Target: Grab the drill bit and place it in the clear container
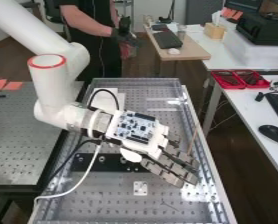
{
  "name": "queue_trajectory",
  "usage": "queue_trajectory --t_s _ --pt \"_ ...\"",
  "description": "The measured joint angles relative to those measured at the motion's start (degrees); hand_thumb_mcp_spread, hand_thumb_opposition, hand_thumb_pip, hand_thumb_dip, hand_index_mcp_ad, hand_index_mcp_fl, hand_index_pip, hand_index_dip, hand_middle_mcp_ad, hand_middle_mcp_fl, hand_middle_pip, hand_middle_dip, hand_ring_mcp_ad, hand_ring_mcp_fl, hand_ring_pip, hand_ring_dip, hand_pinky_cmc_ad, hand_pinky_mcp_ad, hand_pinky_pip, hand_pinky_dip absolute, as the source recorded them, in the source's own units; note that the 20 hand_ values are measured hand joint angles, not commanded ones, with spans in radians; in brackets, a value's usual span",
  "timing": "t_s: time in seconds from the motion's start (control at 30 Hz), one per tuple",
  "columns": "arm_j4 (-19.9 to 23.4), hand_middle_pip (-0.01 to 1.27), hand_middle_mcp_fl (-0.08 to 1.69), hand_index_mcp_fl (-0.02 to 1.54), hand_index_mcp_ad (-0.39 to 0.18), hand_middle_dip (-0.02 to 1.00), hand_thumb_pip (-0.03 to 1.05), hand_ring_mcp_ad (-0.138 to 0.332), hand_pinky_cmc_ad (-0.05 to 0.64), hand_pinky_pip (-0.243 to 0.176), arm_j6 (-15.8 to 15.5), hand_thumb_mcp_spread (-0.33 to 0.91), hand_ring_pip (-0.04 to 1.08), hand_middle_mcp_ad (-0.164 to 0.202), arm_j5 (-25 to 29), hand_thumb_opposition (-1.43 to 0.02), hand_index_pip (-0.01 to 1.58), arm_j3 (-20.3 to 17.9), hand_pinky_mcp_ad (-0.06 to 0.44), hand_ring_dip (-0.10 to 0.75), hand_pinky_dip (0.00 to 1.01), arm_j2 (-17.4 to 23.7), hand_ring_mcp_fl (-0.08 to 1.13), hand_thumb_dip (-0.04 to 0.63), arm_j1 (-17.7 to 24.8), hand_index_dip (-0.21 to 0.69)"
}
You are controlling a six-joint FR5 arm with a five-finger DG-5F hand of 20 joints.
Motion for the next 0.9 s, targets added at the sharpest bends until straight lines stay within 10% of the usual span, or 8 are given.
queue_trajectory --t_s 0.9 --pt "-1.39 0.13 0.21 0.35 -0.073 0.21 0.62 0.236 0.251 -0.106 -3.56 0.46 0.08 0.133 -2.99 -0.93 1.53 2.71 0.195 0.010 0.18 -2.89 0.01 0.346 -1.10 0.316"
